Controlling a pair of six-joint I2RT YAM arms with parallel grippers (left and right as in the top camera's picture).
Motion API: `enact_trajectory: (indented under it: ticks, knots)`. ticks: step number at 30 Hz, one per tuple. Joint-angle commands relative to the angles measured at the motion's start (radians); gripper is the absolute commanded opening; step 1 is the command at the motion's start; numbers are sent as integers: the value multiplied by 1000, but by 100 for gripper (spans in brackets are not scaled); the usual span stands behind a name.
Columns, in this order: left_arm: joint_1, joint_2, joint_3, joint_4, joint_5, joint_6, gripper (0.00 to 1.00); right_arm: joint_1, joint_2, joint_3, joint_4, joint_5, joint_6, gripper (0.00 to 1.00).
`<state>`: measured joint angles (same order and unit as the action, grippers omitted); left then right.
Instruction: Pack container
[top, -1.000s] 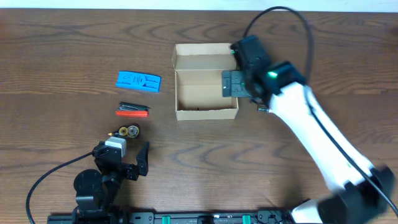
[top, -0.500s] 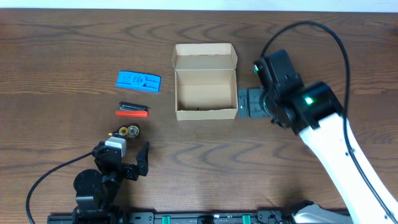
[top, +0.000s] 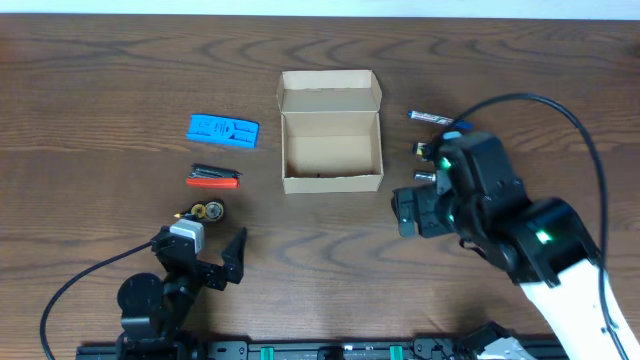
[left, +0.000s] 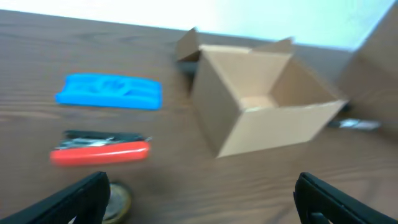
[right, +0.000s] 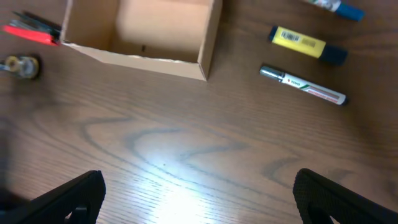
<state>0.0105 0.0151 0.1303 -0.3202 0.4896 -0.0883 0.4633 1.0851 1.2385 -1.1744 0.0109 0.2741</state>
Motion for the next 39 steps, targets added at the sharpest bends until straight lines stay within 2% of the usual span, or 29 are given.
enact_trajectory:
  ticks: [1,7,13,15,18,21,24,25,28,31,36,39]
  knots:
    - [4,14,50,2,74,-149,95,3,-22,-1,-5,-16,-21,99]
    - [4,238,286,-116,-32,-144,95,3,-15,-1,-5,-16,-21,99]
    - [2,678,624,-269,-128,-135,95,3,-14,-1,-5,-16,-21,99]
    - [2,826,734,-298,-101,-137,95,3,-13,-1,-5,-16,-21,99]
    - [2,1003,848,-293,17,-137,95,3,-13,-1,-5,-16,-21,99]
    - [2,1136,891,-262,89,-157,95,3,-13,-1,-5,-16,-21,99]
    - [2,1243,892,-166,117,-188,96,3,-13,-1,-5,-16,-21,99]
    - [2,1271,892,-138,103,-221,96,3,-13,-1,-5,-16,-21,99]
    - [2,1357,895,-88,-7,-420,96,3,-13,-1,-5,-16,-21,99]
    - [0,1426,900,-53,-71,-493,96,3,-13,-1,-5,-16,-21,99]
    - [-11,1536,983,-56,-126,-522,96,3,-13,-1,-5,-16,-21,99]
    - [-34,1595,1074,-110,-207,-529,96,3,-13,-1,-5,-16,-21,99]
